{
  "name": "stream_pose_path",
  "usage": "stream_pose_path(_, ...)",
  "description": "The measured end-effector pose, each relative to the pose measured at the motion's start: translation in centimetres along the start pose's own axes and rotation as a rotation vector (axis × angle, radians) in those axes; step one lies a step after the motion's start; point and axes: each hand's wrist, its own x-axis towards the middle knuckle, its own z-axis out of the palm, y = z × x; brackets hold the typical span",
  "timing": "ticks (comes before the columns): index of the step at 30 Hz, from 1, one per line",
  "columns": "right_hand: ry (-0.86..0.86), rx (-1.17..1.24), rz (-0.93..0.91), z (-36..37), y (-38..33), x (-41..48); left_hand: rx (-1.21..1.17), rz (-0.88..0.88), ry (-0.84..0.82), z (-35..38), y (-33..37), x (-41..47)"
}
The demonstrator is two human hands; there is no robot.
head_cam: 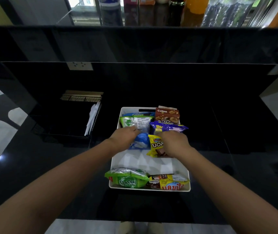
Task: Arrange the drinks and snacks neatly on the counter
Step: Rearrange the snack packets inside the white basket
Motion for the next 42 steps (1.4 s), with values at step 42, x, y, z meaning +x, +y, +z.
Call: stream_pose_path(42,-0.143,0.361,-0.188,3.6,0.8,-10.0,-0.408,-0.038,-0.432,-2.6,4.2,-8.8)
